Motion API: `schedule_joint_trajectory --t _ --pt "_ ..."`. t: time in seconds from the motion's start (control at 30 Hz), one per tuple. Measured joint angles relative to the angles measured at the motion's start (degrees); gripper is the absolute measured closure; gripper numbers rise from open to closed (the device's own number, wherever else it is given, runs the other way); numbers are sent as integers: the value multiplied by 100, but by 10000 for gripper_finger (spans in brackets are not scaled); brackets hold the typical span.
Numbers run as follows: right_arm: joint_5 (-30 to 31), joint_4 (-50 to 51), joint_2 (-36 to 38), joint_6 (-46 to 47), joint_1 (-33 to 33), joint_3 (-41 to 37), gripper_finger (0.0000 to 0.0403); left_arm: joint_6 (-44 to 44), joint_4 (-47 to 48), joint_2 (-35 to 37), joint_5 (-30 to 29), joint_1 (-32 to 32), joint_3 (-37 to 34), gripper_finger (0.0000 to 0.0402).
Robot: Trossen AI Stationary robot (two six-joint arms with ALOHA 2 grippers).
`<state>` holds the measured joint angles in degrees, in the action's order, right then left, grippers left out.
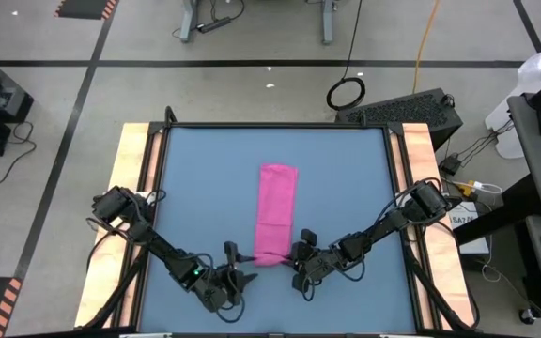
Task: Roll towel into tight, uniform cylinder
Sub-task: Roll the pink towel
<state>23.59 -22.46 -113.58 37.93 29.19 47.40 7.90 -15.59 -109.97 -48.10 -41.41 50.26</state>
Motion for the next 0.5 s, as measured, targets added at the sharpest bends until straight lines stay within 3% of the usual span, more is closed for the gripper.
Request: schedule_joint_trajectory --t 0.3,0.5 --pt "2 -1 -1 -2 0 0 367 -115 -5 -308 623 338 0 153" --pt "2 0 0 -2 0 -2 367 86 -56 -387 605 411 11 154"
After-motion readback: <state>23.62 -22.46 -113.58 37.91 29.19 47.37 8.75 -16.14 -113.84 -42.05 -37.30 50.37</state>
